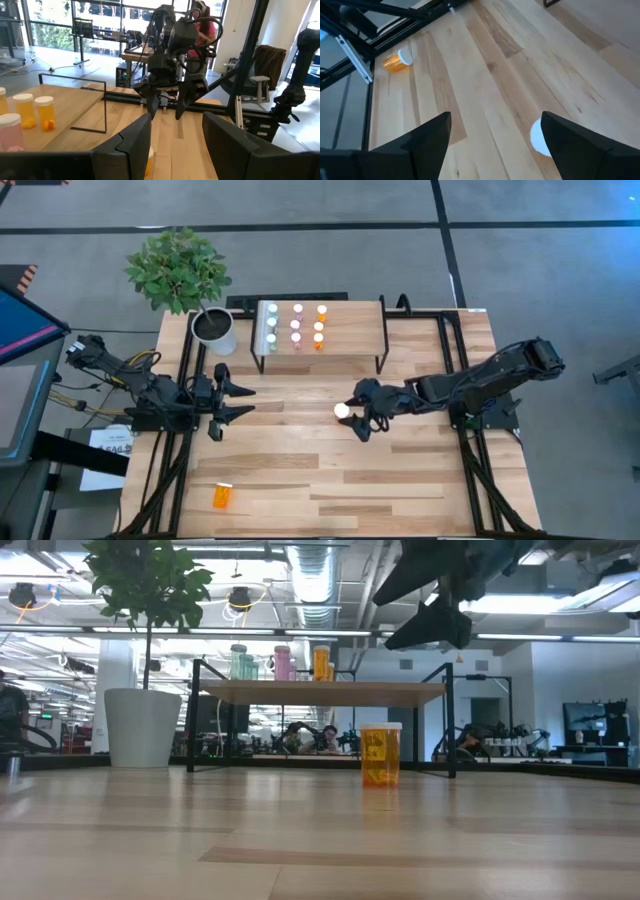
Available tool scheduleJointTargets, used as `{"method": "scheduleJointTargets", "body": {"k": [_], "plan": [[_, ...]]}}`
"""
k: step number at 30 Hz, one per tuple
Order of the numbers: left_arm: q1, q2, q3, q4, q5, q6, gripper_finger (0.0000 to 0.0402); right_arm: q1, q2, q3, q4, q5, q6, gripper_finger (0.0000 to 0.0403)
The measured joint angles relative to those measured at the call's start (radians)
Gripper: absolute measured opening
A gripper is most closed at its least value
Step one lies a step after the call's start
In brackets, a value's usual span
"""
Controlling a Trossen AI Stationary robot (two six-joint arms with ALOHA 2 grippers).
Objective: Pick and place medicine bottles onto shelf by color
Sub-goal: Put the top large orange pill bottle on the shelf
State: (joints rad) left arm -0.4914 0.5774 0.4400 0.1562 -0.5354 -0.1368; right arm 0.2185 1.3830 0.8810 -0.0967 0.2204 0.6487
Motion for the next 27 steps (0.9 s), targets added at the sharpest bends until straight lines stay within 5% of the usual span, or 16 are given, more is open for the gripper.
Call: {"method": "scheduleJointTargets", "body": {"k": [8,27], "plan": [[0.0,0.0,0.0,0.0,-0.005,0.0,0.0167,-0.038,0.041,0.017,-0.106,-0.089,-0.029,0.0317],[0.0,0.038,0.0,0.018,-0.019,0.001,0.0167,-0.043,0.352,0.26,-0.402,0.0,-0.182,0.0315]]}}
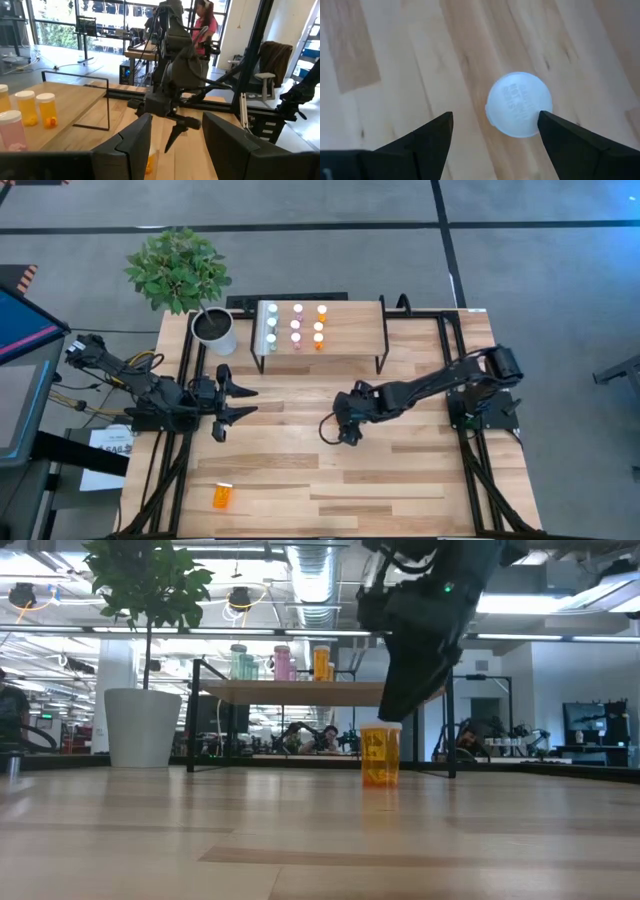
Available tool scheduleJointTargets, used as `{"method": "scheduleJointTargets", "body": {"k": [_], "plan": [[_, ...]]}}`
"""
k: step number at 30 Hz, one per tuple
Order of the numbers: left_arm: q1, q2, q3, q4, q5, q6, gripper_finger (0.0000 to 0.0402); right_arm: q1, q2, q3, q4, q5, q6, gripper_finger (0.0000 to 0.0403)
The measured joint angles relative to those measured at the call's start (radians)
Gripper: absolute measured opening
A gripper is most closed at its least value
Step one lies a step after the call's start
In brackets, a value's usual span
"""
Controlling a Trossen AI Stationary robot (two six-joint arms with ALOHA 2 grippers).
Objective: Pick and place medicine bottles onto shelf by color
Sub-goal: Put the top large orange pill bottle on the shelf
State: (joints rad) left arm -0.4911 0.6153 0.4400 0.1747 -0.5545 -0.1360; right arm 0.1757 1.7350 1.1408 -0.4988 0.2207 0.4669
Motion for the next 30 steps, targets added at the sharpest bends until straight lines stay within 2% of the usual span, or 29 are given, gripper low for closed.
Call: {"method": "scheduleJointTargets", "body": {"k": [6,20,25,30], "plan": [[0.0,0.0,0.0,0.001,0.0,0.0,0.0167,-0.02,0.024,-0.002,0.004,0.039,0.003,0.0315],[0.0,0.019,0.0,0.001,-0.002,-0.008,0.0167,-0.029,-0.003,0.007,0.002,0.041,-0.004,0.0315],[0.019,0.158,0.005,0.016,0.001,-0.02,0.0167,-0.013,-0.063,0.006,-0.006,0.068,0.001,0.0315],[0.085,0.366,0.074,0.022,0.079,-0.073,0.0167,0.052,-0.196,-0.023,-0.018,0.227,0.054,0.0315]]}}
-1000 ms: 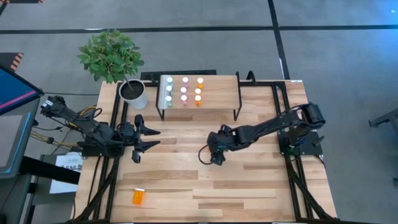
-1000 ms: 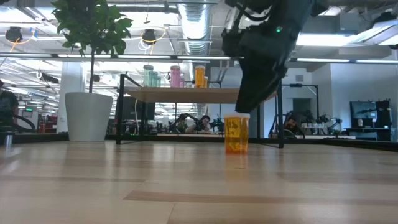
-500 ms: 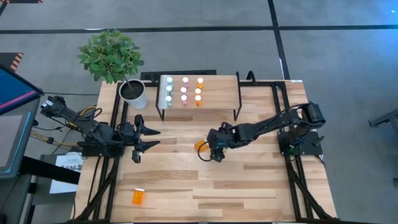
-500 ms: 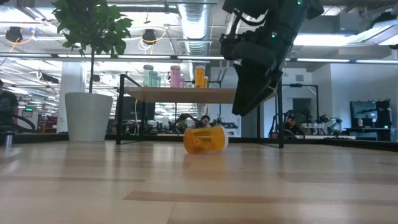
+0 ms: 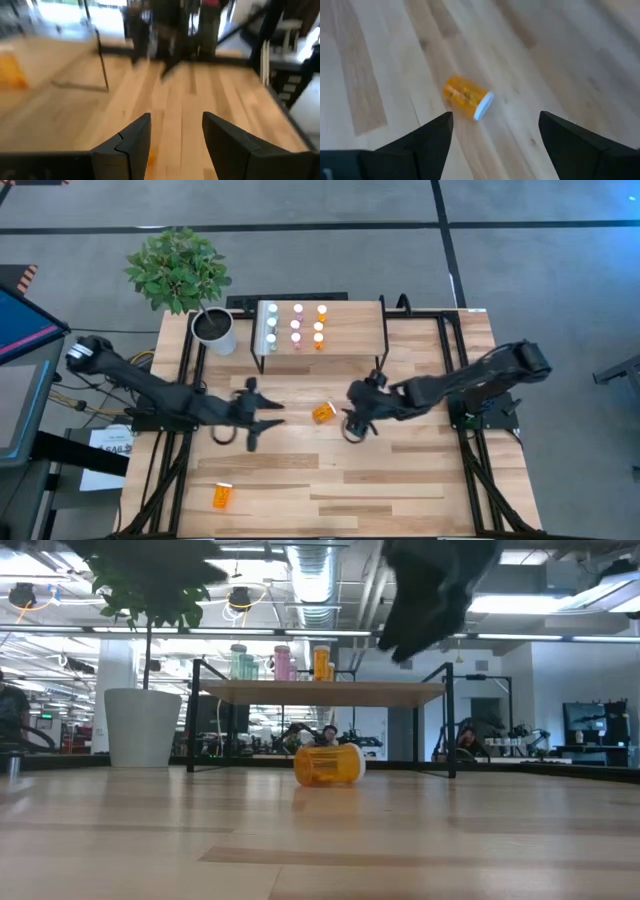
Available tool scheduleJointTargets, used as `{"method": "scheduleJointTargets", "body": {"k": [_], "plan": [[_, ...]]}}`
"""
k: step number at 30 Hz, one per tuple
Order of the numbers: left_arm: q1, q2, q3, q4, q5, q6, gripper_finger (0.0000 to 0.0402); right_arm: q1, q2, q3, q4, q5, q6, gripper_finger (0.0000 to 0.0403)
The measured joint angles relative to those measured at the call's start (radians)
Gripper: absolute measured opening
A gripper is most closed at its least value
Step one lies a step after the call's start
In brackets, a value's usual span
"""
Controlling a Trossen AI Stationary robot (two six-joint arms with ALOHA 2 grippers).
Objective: Pick and place medicine bottles onto shelf by color
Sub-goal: Put the top large orange pill bottle on the shelf
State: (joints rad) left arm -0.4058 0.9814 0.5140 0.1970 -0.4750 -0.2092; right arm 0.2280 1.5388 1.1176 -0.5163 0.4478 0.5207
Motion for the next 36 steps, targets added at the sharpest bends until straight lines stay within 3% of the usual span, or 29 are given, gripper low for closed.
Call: {"method": "scheduleJointTargets", "body": {"k": [5,8,14,20,29,36], "plan": [[0.049,0.228,0.044,0.017,0.015,-0.042,0.0167,0.091,-0.133,-0.141,0.118,0.119,0.061,0.0315],[0.091,0.347,0.056,0.085,0.006,-0.049,0.0171,0.137,-0.183,-0.251,0.282,0.14,0.06,0.0315],[0.176,0.552,0.128,0.187,0.098,-0.084,0.0189,0.193,-0.191,-0.411,0.588,0.195,0.046,0.0315],[0.207,0.749,0.254,0.15,0.13,-0.092,0.0206,0.197,-0.194,-0.458,0.649,0.251,0.046,0.0315],[0.208,0.856,0.355,0.054,0.117,-0.088,0.0226,0.211,-0.2,-0.459,0.679,0.254,0.023,0.0315],[0.215,0.878,0.346,-0.003,0.154,-0.115,0.0207,0.211,-0.2,-0.459,0.684,0.254,0.028,0.0315]]}}
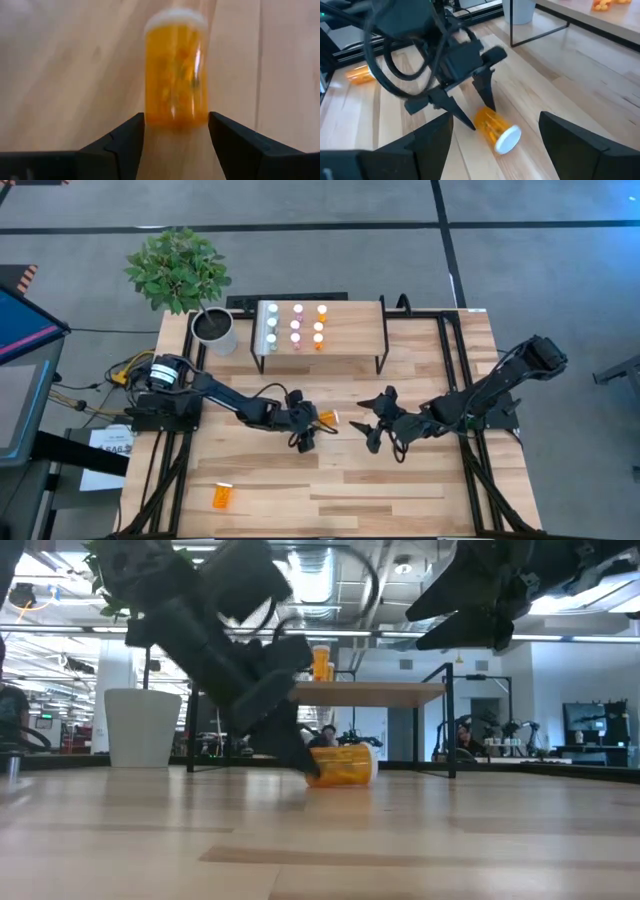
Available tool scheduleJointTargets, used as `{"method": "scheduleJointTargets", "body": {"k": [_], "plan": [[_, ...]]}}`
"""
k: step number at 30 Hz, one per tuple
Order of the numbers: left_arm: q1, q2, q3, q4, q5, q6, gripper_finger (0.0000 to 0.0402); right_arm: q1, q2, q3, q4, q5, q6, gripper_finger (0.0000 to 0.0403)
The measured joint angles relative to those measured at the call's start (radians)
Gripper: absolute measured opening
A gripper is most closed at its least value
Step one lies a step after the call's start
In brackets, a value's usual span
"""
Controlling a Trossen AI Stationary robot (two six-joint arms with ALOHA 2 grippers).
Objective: Pick and place medicine bottles onto shelf by color
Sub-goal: Put the top large orange pill bottle on the shelf
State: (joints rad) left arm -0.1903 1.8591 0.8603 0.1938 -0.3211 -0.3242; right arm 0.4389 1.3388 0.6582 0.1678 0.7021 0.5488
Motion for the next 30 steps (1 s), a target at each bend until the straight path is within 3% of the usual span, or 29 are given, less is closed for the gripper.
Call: {"method": "scheduleJointTargets", "body": {"k": [10,21,30], "plan": [[0.015,0.023,0.003,0.039,0.016,-0.007,0.0206,0.0,0.0,0.0,0.002,0.0,0.0,0.0315],[-0.001,0.026,0.003,0.116,0.018,0.153,0.0239,0.0,0.003,0.0,0.002,-0.001,0.001,0.0315],[0.003,0.026,0.003,0.119,0.022,0.318,0.0243,-0.001,0.003,0.0,0.003,-0.002,0.003,0.0315]]}}
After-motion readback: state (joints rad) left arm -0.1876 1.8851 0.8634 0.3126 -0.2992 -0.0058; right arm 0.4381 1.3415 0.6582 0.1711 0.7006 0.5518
